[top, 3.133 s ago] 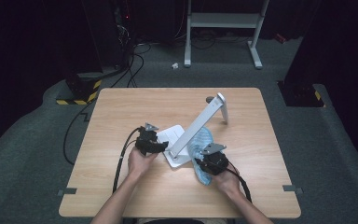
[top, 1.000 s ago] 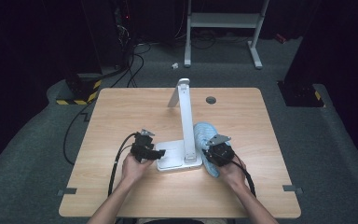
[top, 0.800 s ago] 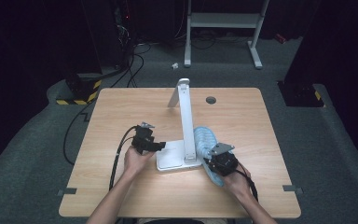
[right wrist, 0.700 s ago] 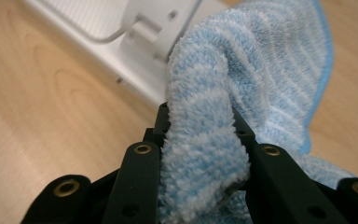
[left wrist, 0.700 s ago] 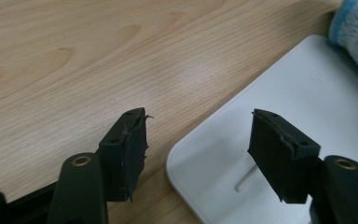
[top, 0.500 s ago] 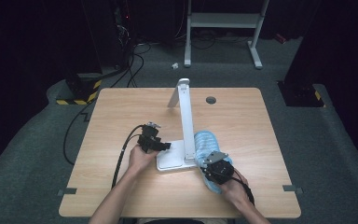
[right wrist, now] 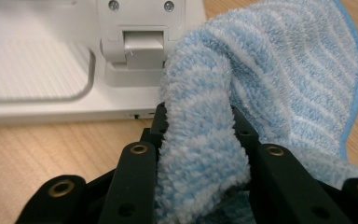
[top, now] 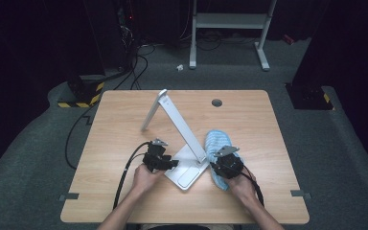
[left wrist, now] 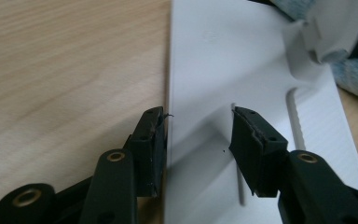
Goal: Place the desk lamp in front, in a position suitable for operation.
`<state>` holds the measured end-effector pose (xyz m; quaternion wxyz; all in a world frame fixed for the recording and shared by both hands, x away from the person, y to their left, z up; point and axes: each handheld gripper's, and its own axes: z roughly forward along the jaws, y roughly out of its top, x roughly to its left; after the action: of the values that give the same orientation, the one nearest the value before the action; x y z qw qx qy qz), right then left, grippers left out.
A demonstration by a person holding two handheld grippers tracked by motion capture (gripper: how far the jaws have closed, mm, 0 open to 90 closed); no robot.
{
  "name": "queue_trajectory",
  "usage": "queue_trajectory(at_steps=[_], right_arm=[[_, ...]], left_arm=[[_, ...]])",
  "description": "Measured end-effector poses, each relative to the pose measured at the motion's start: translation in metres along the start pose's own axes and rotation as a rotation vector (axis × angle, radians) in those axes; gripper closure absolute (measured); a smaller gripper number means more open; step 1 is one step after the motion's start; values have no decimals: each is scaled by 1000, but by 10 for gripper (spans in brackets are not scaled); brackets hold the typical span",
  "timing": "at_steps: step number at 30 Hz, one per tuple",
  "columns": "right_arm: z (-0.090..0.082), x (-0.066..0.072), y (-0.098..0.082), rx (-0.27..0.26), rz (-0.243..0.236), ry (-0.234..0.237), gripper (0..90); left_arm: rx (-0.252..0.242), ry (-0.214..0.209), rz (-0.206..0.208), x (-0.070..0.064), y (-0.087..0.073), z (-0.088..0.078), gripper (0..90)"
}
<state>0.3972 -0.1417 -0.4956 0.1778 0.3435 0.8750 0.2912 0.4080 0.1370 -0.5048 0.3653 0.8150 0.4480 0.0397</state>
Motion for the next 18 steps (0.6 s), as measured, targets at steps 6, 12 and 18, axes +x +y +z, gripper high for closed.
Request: queue_trajectory(at_steps=[6, 12, 18], right_arm=[[3, -3, 2, -11, 26, 7, 695], [-7, 16, -1, -43, -13, 65, 698], [-24, 12, 12, -154, 17, 89, 702]], left_arm=[[-52, 9, -23, -8, -6, 5, 487], [-69, 2, -48, -5, -5, 9, 469], [-74, -3, -45, -8, -5, 11, 464]])
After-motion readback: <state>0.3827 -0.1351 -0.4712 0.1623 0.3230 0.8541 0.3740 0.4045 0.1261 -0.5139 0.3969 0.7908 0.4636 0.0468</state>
